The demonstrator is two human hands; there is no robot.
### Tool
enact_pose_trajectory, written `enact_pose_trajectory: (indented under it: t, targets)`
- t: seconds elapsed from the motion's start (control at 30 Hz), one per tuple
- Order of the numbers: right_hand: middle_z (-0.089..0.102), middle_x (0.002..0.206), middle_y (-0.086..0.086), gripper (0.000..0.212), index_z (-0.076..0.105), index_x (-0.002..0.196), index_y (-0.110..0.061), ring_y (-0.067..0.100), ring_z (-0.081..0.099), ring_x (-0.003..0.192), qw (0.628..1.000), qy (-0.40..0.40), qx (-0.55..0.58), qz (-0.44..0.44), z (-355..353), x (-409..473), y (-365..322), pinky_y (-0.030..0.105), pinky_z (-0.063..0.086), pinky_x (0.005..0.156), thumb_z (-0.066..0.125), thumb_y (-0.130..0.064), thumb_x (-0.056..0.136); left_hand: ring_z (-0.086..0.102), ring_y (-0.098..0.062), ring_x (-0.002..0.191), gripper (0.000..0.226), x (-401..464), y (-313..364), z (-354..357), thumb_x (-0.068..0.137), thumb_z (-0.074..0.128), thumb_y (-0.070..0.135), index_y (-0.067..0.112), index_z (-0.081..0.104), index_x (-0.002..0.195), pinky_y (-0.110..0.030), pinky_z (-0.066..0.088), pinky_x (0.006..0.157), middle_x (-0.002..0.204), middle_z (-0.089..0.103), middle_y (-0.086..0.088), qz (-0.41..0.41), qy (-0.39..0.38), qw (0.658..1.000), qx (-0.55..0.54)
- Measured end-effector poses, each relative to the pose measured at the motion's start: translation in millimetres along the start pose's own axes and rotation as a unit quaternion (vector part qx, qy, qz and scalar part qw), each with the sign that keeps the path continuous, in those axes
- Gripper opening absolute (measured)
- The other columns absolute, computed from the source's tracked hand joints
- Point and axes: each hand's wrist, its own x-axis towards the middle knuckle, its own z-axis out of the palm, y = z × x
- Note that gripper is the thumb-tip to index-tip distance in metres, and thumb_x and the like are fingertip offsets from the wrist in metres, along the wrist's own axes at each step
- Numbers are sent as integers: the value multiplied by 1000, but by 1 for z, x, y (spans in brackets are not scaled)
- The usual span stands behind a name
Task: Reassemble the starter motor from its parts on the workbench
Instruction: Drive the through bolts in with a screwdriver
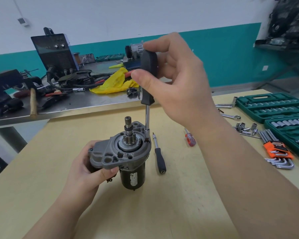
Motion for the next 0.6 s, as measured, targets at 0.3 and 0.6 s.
enact_pose_trajectory:
  t: [0.3,0.6]
  targets:
    - [64,88,-8,34,54,114,-24,14,71,75,998,-9,-62,14,-6,-1,-12,33,63,73,80,-18,93,63,-40,93,77,0,0,1,63,103,47,16,68,124,-38,56,73,112,69,-30,-1,-2,1000,-1]
    - [72,115,6,31,55,123,-20,25,77,96,993,-60,72,76,-9,3,-10,42,66,83,72,-10,99,64,-41,94,76,-1,0,0,63,104,46,18,69,124,-37,57,72,113,70,-28,-2,3,1000,-7]
